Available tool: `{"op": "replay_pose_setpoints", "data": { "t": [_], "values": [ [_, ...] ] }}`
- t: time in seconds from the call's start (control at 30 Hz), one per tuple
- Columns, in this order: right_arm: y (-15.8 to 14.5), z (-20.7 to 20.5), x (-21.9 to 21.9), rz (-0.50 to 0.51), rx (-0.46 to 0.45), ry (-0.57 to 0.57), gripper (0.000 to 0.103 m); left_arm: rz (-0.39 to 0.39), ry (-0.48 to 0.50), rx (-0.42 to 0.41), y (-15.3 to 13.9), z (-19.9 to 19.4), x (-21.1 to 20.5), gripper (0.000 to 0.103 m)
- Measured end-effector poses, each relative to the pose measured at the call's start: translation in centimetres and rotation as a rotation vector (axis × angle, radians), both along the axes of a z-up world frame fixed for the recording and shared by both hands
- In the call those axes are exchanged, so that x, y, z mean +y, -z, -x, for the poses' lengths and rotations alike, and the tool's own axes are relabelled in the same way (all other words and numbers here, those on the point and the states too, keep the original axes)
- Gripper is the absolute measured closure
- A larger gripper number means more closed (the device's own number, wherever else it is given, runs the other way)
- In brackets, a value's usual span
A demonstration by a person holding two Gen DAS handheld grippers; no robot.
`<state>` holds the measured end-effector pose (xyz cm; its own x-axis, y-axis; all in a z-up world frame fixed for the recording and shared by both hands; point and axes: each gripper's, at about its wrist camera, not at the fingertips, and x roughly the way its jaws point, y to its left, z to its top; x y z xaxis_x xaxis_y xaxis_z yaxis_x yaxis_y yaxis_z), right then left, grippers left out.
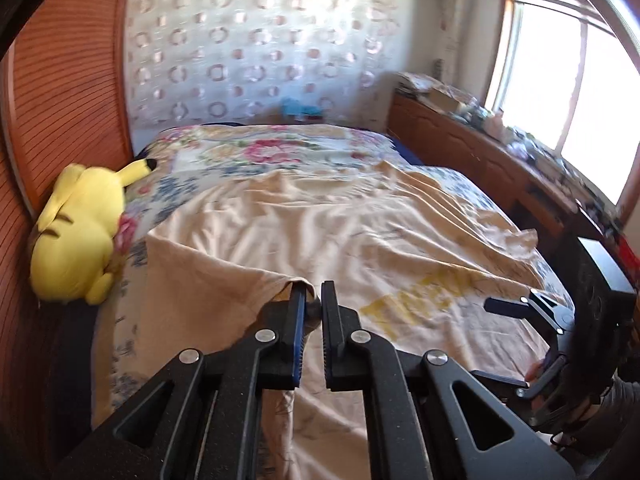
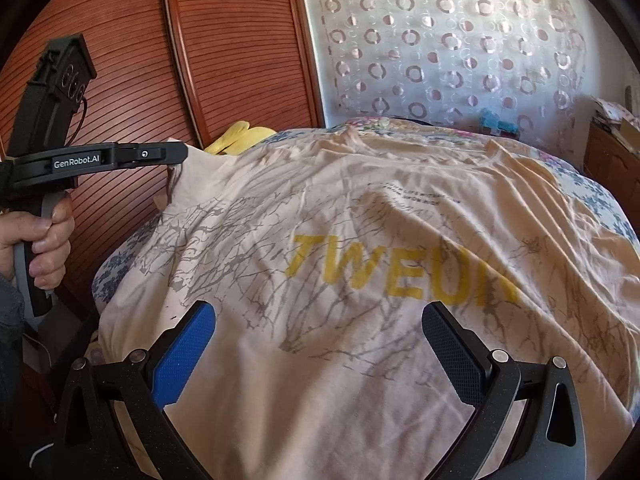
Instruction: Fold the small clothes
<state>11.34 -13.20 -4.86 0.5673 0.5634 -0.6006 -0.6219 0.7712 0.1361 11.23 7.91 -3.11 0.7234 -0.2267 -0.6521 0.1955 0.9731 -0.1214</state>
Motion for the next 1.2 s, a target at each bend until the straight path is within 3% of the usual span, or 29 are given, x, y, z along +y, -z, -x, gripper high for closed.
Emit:
{"op": "replay_pose_setpoints", "data": {
  "t": [0.1,0.17,0.27,0.3,0.37,0.47,0.7,0.9,1.2],
  "values": [
    [0.0,0.3,-1.4,-0.013,0.006,0.028,0.0,-0.037,0.02,-0.012,-0.7,0.6,-1.9,0.088],
    [0.0,0.5,-2.0,-0.015,0.009,0.038,0.0,-0.008,0.03,-0.014,-1.1,1.3,-1.8,0.07],
    [-0.2,0.7,-2.4,-0.011,0.0,0.046,0.0,-0.05,-0.001,-0.032,-1.2,2.1,-1.3,0.052],
    [-0.2,0.8,-2.4,-0.014,-0.002,0.047,0.0,-0.066,-0.011,-0.031,-1.0,2.1,-1.4,0.05],
    [-0.4,1.0,-2.2,-0.022,-0.002,0.041,0.0,-0.081,-0.038,-0.004,0.1,2.0,-0.2,0.036],
    [-0.4,1.2,-1.5,-0.021,-0.003,0.023,0.0,-0.076,-0.08,0.053,2.3,1.9,2.1,0.028],
    [-0.7,0.0,-1.4,-0.011,0.001,-0.016,0.0,-0.095,-0.185,0.213,8.5,1.0,6.8,0.027],
    [-1.1,-0.4,0.1,0.01,-0.011,-0.054,0.0,-0.136,-0.201,0.189,8.2,1.5,6.6,0.026],
    [-0.9,-1.5,2.5,0.036,-0.008,-0.124,0.0,-0.123,-0.244,0.178,8.3,2.2,7.1,0.026]
  ]
}}
